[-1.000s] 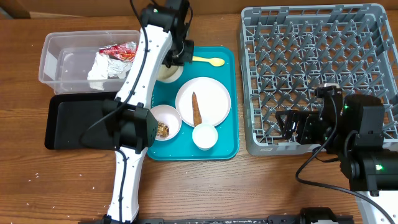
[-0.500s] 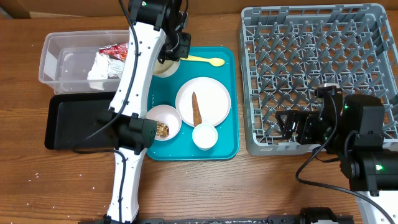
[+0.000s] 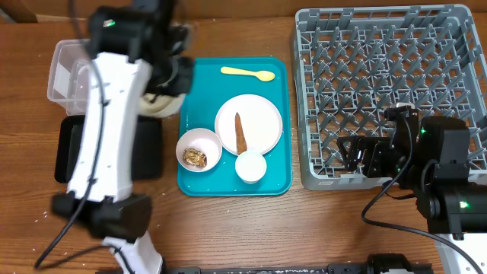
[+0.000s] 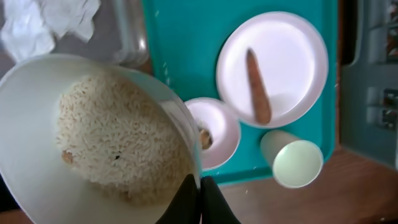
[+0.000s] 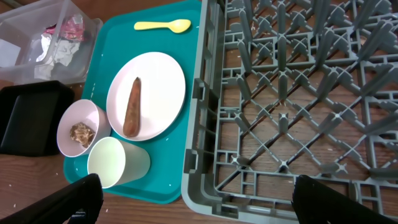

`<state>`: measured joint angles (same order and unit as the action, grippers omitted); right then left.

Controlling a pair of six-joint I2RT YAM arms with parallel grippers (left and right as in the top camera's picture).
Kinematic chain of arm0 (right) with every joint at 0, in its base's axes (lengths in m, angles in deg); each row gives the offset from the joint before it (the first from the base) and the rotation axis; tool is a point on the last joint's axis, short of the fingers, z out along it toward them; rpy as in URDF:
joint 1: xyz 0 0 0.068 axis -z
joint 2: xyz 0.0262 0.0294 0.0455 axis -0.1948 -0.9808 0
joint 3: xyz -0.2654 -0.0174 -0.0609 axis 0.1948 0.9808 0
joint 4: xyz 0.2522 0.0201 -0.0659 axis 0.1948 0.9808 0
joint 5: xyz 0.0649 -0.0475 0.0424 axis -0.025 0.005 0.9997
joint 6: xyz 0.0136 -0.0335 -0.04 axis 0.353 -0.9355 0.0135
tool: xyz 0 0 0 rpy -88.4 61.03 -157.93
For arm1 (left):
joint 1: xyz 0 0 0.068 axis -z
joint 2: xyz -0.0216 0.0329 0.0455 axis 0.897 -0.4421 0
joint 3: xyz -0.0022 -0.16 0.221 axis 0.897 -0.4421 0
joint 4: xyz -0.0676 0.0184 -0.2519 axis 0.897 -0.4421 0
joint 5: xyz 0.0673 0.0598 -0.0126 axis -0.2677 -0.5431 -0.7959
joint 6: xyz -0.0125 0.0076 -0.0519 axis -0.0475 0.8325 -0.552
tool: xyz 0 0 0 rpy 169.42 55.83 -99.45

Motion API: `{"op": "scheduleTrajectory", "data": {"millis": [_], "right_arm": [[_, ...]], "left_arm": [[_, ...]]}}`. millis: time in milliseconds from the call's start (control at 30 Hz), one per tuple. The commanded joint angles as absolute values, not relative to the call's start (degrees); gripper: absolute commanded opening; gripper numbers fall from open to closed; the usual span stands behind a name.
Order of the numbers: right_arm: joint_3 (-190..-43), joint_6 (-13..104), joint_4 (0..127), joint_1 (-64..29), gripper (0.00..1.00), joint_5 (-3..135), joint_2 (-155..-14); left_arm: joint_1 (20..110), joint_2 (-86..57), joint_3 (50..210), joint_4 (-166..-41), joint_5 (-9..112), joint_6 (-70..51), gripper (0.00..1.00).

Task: Sort waste into correct bins and load items into the dishwasher
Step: 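Lift the rice bowl with the left gripper over the black tray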

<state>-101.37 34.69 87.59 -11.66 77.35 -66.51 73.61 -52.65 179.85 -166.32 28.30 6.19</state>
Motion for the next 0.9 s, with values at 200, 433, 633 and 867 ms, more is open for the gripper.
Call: {"op": "scheduleTrajectory", "data": {"millis": [200,433,633,867], "right_arm": [[-102.35,34.87,87.96,-11.53,1.00,77.68,-66.47],[-102.35,34.87,87.98,-11.53,1.00,77.68,-66.47],[-102.35,34.87,87.94,-11.53,1.00,77.68,-66.47],[-102.35,34.87,87.98,-11.53,1.00,77.68,-66.47]], "left_arm": [[56.95,-40.74,156.47,-164.20,42.84,19.83,0.04],[45.28,-40.57,143.53,-153.92,54.01,24.46,0.04],[37.72,-40.57,132.38,-142.62,65.48,25.95,0.04],[30.27,-40.59,124.93,-134.62,81.79,27.07,0.04]]}}
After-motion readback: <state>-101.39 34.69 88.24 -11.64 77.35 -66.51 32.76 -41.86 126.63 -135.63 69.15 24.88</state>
